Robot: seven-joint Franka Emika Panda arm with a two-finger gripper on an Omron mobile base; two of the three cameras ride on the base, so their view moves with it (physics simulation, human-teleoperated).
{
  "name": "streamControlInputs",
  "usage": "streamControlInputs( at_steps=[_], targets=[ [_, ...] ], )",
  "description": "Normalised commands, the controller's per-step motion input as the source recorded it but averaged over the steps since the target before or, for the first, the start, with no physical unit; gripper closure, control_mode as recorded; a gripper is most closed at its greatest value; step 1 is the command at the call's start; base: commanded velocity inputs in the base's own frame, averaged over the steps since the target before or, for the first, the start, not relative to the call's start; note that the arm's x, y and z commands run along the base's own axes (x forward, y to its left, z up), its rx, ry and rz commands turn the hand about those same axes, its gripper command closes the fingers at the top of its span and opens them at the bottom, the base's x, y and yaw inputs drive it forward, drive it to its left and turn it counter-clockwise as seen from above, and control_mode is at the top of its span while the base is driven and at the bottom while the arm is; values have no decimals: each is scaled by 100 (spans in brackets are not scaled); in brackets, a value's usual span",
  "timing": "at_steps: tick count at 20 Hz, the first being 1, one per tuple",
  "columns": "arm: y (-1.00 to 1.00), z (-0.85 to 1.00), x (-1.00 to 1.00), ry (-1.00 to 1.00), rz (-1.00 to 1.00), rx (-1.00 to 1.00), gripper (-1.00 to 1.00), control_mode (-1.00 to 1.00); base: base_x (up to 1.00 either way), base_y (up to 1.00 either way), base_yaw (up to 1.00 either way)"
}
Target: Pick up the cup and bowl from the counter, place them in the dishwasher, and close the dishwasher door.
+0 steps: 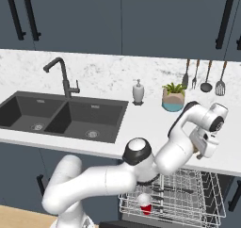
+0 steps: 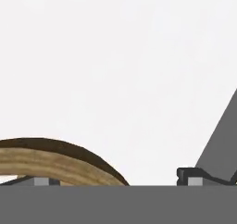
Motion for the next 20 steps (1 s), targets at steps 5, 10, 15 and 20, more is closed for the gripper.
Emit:
streamControlInputs(
  at_steps=[5,10,15,20],
  targets=[
    [27,-27,-6,3,3,0,-100,-100,0,0,0],
    [6,-2,0,2,0,0,100,-100,0,0,0],
    [32,-2,-19,0,7,0,100,-100,0,0,0],
    [86,-8,-54,-14,24,1,100,-100,0,0,0]
  ],
)
